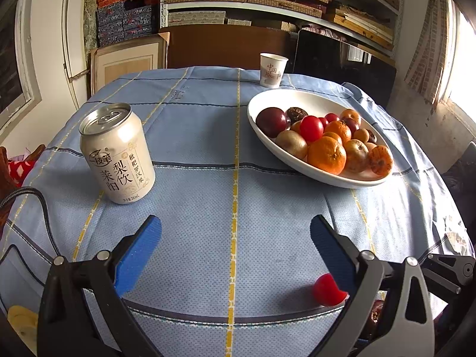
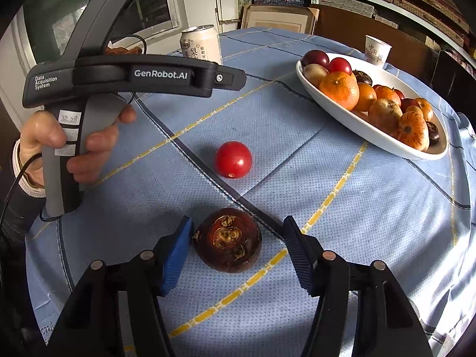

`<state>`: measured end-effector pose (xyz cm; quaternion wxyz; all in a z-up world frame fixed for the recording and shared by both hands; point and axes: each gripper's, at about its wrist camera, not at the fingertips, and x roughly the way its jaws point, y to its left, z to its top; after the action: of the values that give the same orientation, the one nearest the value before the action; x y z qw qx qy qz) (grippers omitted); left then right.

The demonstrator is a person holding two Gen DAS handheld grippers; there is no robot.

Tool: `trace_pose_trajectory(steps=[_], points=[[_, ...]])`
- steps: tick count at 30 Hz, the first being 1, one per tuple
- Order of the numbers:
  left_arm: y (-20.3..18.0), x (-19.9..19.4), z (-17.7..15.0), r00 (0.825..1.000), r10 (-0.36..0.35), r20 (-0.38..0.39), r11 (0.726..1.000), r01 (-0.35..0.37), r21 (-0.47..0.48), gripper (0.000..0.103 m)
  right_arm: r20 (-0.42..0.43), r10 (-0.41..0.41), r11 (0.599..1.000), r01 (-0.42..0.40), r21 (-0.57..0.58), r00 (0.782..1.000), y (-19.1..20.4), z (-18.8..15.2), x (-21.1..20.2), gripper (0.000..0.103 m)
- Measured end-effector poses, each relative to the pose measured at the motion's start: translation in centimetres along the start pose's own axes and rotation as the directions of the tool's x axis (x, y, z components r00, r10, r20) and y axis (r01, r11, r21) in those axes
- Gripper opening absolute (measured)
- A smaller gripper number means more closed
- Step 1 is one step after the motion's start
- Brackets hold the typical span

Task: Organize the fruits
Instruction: 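Grasp the last dark brown mangosteen with the right gripper, then grasp the last red tomato with the left gripper while the right gripper holds the mangosteen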

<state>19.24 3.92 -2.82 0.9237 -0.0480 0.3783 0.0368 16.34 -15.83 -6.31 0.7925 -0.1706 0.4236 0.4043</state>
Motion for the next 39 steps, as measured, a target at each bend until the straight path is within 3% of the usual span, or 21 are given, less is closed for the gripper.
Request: trace_pose_trajectory(steps=[7, 17, 21, 29, 33, 35, 37, 38, 39], points=[[-0.2, 0.1, -0.1, 1.000, 0.008, -0.002, 1.000, -0.008, 0.008, 0.098, 0.000, 0.003, 1.000, -0.003, -0.003, 1.000, 0.1, -0.2, -0.1, 0.062], [-0.2, 0.3, -0.1, 1.000, 0.012, -0.006, 1.000, -0.012, 0.013, 0.098, 0.002, 0.004, 1.000, -0.004, -0.004, 1.000, 0.0, -0.2, -0.3, 0.044], [-0.1, 0.3, -0.2, 1.000, 0.014, -0.008, 1.000, -0.014, 0.014, 0.098, 0.008, 0.008, 1.000, -0.008, -0.004, 1.000, -0.2, -0.1, -0.3, 0.043], [-0.2, 0.5, -0.4, 1.000, 0.013, -0.013, 1.000, -0.012, 0.021, 0.098, 0.068, 0.006, 0.991, -0.015, 0.136, 0.998, -2.9, 0.3, -1.4, 0.043], [-1.1, 0.2, -0.6, 0.996, -0.080, -0.030, 0.995, 0.081, 0.061, 0.098, 0.103, -0.001, 0.976, -0.021, 0.218, 0.995, -4.6, 0.4, -2.0, 0.043], [-2.2, -0.2, -1.0, 0.986, -0.161, -0.047, 0.979, 0.165, 0.118, 0.098, 0.114, 0.000, 0.968, -0.029, 0.251, 0.993, -5.3, 0.4, -2.2, 0.043], [-3.5, -1.0, -1.5, 0.982, -0.188, -0.030, 0.962, 0.191, 0.195, 0.097, 0.114, -0.018, 0.966, -0.012, 0.258, 0.993, -5.6, 0.4, -2.3, 0.043], [-4.2, -1.3, -1.8, 0.980, -0.198, -0.023, 0.951, 0.198, 0.239, 0.095, 0.115, -0.021, 0.965, -0.010, 0.263, 0.993, -5.7, 0.3, -2.4, 0.043], [-4.8, -1.5, -2.1, 0.978, -0.209, -0.025, 0.940, 0.207, 0.272, 0.087, 0.115, -0.014, 0.964, -0.017, 0.266, 0.993, -5.9, 0.3, -2.3, 0.043]])
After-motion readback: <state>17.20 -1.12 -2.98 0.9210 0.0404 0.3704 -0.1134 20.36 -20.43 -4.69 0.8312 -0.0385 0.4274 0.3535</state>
